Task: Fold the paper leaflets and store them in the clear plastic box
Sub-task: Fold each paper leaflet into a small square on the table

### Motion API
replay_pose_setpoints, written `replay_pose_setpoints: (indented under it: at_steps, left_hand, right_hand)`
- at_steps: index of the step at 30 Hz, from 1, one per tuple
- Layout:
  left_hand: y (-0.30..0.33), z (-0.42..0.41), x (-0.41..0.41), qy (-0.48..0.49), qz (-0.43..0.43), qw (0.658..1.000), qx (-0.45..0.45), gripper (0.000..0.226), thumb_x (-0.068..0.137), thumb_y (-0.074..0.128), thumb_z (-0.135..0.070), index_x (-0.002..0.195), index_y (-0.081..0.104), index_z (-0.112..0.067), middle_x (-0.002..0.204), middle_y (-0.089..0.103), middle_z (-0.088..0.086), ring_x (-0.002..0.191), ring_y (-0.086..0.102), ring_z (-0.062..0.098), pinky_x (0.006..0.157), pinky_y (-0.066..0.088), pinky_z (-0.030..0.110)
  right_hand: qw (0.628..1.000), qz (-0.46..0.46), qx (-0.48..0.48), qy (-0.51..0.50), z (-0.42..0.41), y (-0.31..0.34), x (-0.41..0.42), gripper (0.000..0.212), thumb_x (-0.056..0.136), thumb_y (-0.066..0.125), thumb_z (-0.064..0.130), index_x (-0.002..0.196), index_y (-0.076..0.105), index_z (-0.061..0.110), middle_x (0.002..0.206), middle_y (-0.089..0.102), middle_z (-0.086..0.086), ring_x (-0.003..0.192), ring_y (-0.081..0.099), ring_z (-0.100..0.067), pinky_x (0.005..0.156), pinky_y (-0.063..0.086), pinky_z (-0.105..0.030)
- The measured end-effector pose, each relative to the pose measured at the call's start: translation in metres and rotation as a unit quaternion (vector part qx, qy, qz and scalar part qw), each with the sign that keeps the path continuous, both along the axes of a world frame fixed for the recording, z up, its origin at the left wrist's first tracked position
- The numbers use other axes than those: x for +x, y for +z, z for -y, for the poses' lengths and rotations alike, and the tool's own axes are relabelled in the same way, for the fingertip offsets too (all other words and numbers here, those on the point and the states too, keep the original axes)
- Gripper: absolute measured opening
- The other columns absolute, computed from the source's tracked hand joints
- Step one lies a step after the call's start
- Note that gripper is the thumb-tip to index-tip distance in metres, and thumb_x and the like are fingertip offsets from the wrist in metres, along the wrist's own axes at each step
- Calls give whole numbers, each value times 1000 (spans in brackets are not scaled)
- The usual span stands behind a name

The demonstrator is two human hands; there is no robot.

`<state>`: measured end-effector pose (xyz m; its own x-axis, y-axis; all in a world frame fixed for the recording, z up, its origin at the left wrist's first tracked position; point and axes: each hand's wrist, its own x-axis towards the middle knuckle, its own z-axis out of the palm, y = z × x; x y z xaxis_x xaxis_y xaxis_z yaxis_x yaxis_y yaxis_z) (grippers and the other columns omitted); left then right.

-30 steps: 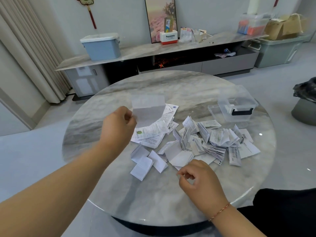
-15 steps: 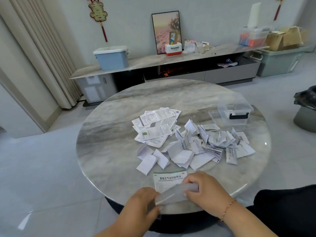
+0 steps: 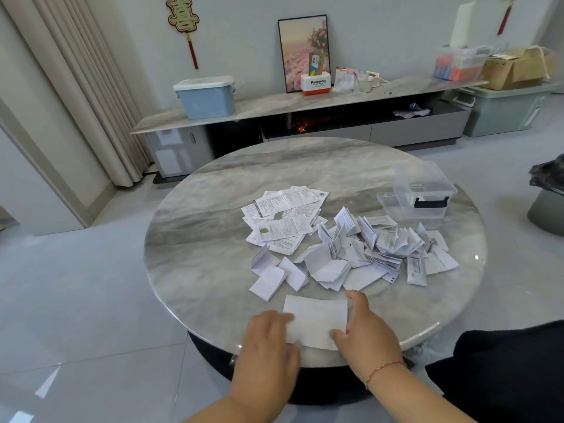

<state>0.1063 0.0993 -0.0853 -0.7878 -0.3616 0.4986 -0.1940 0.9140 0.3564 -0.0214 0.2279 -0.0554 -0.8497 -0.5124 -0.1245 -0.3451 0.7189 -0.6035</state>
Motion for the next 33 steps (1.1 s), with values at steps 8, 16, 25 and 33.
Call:
replay_pose_setpoints:
  at_steps: [8, 16, 25, 33]
  left_hand:
    - [-13, -1, 1, -130, 34, 984, -116, 13, 67, 52, -13, 73, 62, -18, 80, 60, -6, 68, 52, 16, 57, 40, 27]
    - [-12, 0, 5, -31, 15, 995, 98, 19, 84, 51, -35, 81, 60, -19, 80, 53, -14, 80, 44, 4, 67, 42, 20]
    - [-9, 7, -6, 36, -8, 998, 58, 32, 78, 64, -22, 108, 55, -23, 95, 51, -6, 86, 47, 13, 79, 37, 22]
    - [-19, -10, -2, -100, 45, 990, -92, 22, 65, 58, -30, 87, 59, -27, 83, 54, -11, 72, 52, 15, 61, 35, 26]
  right_hand:
    - [991, -29, 15, 127, -17, 43, 15, 76, 57, 71, 58, 120, 31, 39, 93, 50, 19, 93, 49, -6, 78, 39, -19]
    - [969, 50, -89, 227, -12, 8, -18, 38, 74, 74, 26, 97, 53, 47, 106, 59, 19, 98, 53, 7, 86, 41, -15]
    - [991, -31, -34, 123, 14, -8, -12, 52, 77, 70, 27, 120, 43, 33, 66, 53, 10, 76, 53, -9, 74, 45, -23]
    - [987, 94, 42, 125, 2, 13, 15, 75, 66, 74, 43, 126, 34, 23, 108, 56, 6, 101, 57, -14, 85, 45, -23]
